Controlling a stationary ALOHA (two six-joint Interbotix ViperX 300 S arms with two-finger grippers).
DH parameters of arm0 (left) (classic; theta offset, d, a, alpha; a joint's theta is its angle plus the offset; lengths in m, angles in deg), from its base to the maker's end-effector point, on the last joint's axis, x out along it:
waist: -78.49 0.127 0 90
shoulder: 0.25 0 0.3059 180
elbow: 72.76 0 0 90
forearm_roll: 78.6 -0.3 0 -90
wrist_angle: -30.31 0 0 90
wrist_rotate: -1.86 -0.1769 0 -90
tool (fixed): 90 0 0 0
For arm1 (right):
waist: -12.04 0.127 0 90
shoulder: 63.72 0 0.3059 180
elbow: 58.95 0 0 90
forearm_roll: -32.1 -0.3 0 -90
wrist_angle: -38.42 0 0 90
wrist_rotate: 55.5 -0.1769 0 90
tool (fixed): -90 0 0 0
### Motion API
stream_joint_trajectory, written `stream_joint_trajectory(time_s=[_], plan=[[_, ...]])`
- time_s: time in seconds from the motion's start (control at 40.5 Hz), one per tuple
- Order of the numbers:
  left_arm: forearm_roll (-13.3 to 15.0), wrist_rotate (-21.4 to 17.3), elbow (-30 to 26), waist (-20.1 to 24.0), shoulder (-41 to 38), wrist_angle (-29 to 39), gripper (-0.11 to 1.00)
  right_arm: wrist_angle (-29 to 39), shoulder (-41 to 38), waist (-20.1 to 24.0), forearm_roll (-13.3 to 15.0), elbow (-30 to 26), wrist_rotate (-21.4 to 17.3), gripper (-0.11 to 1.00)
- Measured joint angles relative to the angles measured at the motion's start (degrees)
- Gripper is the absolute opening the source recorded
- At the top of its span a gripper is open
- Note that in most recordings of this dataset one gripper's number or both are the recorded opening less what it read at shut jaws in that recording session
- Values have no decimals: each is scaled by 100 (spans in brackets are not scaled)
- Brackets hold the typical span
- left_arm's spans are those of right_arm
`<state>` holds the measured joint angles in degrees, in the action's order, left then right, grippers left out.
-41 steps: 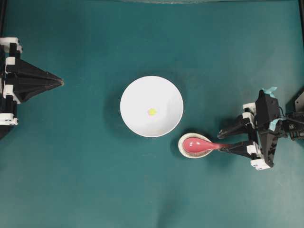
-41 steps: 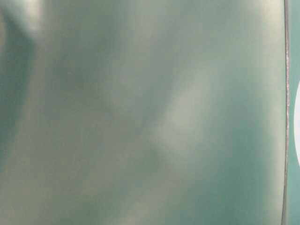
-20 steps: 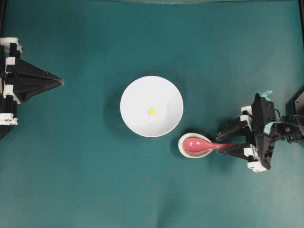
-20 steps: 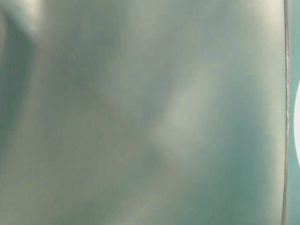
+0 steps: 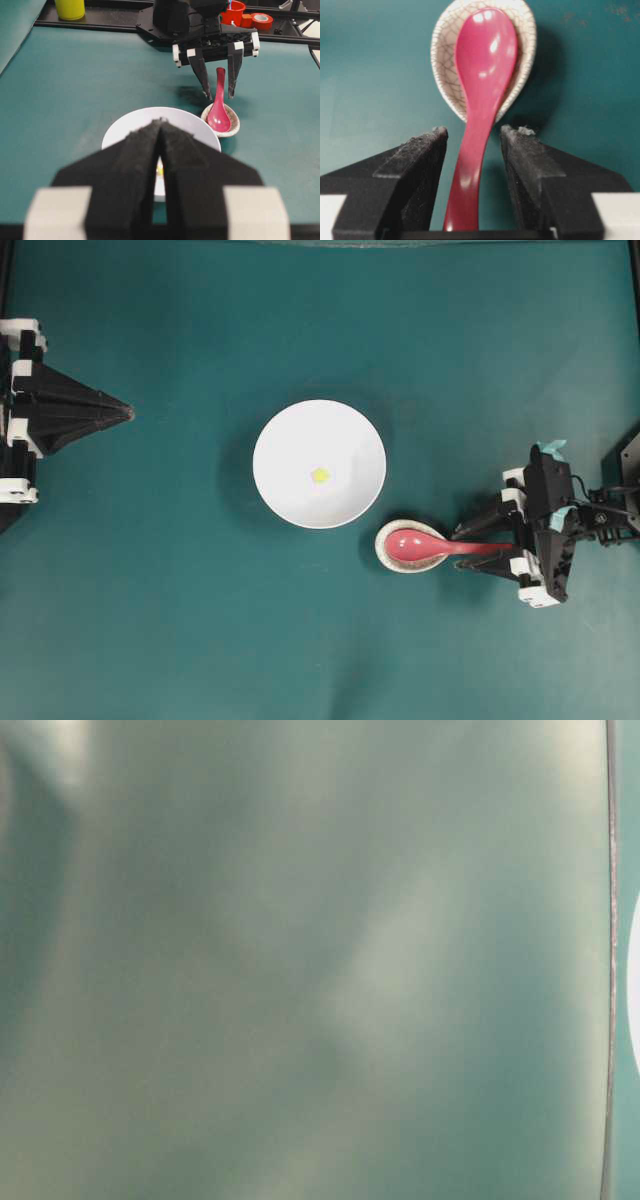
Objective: Scoop the yellow hexagonal prism block from the bowl with a spoon using the right arm.
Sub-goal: 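Close the right gripper on the pink spoon handle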
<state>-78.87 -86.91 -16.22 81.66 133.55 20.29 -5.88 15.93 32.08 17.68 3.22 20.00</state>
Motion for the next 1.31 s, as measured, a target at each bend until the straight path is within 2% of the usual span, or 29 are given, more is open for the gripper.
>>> stream_joint_trajectory(time_s=[0.247, 0.37, 1.308], plan=[[0, 0, 9, 0, 0, 0, -1, -202, 0, 18, -9, 9, 272, 37], [0, 0, 9, 0, 0, 0, -1, -220, 0, 18, -9, 26, 290, 31], [0, 0, 9, 0, 0, 0, -1, -229, 0, 18, -97, 26, 316, 30]])
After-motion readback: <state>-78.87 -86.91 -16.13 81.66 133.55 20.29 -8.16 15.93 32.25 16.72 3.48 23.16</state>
